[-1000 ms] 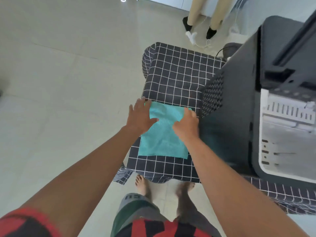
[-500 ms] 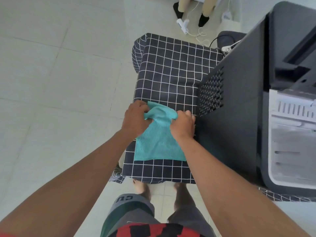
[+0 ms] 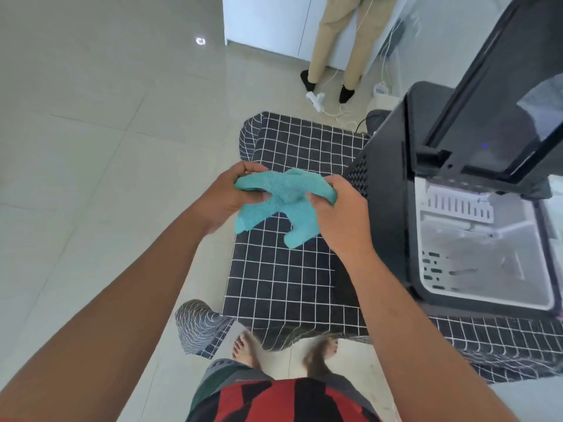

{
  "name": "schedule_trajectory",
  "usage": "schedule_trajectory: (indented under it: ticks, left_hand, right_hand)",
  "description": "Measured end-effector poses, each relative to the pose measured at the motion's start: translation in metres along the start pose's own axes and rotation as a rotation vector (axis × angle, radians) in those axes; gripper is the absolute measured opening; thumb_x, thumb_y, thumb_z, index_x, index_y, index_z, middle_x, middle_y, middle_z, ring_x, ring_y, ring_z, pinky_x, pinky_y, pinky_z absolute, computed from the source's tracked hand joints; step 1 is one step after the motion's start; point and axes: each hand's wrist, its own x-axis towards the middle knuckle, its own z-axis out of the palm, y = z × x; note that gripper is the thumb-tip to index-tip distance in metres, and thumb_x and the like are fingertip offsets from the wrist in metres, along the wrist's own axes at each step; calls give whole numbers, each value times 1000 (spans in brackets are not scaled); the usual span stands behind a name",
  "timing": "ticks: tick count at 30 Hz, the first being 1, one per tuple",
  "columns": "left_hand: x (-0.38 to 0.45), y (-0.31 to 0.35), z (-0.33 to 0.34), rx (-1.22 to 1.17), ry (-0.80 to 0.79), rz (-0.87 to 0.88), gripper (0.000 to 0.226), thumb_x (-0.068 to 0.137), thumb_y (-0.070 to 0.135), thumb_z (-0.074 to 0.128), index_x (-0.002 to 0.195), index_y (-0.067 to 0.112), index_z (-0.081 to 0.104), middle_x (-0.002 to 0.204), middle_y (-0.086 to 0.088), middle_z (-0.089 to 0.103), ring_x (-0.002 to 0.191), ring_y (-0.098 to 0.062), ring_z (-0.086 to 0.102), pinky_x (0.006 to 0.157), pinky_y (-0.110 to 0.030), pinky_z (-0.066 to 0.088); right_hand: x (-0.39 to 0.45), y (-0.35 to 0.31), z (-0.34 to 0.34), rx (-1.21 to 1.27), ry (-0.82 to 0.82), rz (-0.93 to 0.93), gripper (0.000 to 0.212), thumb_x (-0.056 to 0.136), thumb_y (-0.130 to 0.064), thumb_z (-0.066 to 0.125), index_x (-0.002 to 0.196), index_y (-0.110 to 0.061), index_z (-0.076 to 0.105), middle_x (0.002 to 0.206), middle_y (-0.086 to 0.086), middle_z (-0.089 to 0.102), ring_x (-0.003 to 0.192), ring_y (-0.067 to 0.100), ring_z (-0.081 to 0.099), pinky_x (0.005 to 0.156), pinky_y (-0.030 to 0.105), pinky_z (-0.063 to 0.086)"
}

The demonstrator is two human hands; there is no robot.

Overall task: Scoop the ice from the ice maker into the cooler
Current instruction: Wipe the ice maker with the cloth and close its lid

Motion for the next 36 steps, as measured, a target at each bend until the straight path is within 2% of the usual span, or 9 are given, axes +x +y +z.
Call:
schedule_trajectory:
  ticks: [2, 5, 9, 12, 17, 23, 30, 34, 36]
  left_hand:
    - [-9, 27, 8, -51, -43, 23, 49, 73, 9, 82, 116, 25, 65, 110, 3, 70, 101, -16, 68, 79, -28, 54]
    - [-23, 61, 28, -24, -81, 46, 35, 81, 21, 79, 115, 18, 70, 115, -7, 72, 106, -26, 69, 81, -33, 56]
    - [-32, 89, 71, -32, -87, 76, 23, 84, 23, 76, 105, 14, 75, 109, -12, 74, 99, -29, 72, 74, -33, 58]
    - [-32, 98, 113, 1, -175, 84, 24, 84, 19, 75, 108, 12, 74, 110, -14, 73, 100, -32, 71, 79, -37, 58]
    - [-30, 99, 189, 74, -262, 88, 23, 83, 20, 76, 104, 12, 74, 105, -13, 75, 97, -31, 72, 83, -42, 58]
    - [-22, 87, 284, 306, -268, 86, 20, 79, 32, 77, 96, 21, 76, 95, 0, 77, 90, -19, 74, 89, -45, 57]
    - [-12, 53, 393, 515, -84, 47, 16, 81, 32, 75, 89, 19, 75, 85, 2, 76, 80, -16, 73, 83, -45, 58]
    - [-12, 29, 427, 644, 102, 99, 9, 83, 29, 70, 83, 20, 72, 81, 3, 73, 78, -14, 69, 71, -35, 55]
    - [-15, 16, 436, 763, 197, 168, 8, 83, 30, 67, 80, 23, 69, 76, 5, 69, 74, -12, 65, 62, -30, 50]
  right_hand:
    - [1, -21, -21, 85, 11, -5, 7, 85, -22, 65, 90, -28, 62, 78, -16, 63, 71, -7, 57, 58, 5, 40]
    - [1, -41, -55, 134, 56, -34, 16, 84, -27, 67, 98, -32, 63, 88, -21, 65, 78, -10, 58, 63, 6, 42]
    - [-10, -44, -111, 144, 130, -42, 20, 80, -30, 70, 98, -37, 64, 95, -21, 65, 87, -3, 61, 76, 24, 51]
    - [-26, -30, -157, 162, 162, -3, 20, 79, -26, 70, 96, -36, 67, 96, -17, 68, 91, 8, 65, 82, 37, 54]
    - [-53, 0, -227, 224, 200, 85, 21, 77, -18, 71, 95, -28, 71, 93, -6, 72, 87, 17, 69, 82, 44, 57]
    - [-72, 54, -296, 169, 273, 155, 18, 69, -20, 70, 86, -24, 70, 87, 1, 72, 83, 25, 69, 79, 45, 57]
    - [-69, 145, -358, -100, 291, 204, 16, 73, -25, 67, 88, -29, 68, 84, -14, 67, 83, 15, 63, 72, 30, 49]
    - [-51, 180, -360, -366, 306, 100, 21, 78, -26, 63, 97, -29, 71, 83, -1, 60, 89, 25, 57, 71, 29, 44]
    - [-44, 189, -352, -435, 291, 51, 28, 82, -25, 59, 107, -28, 71, 88, 5, 53, 94, 30, 54, 76, 33, 47]
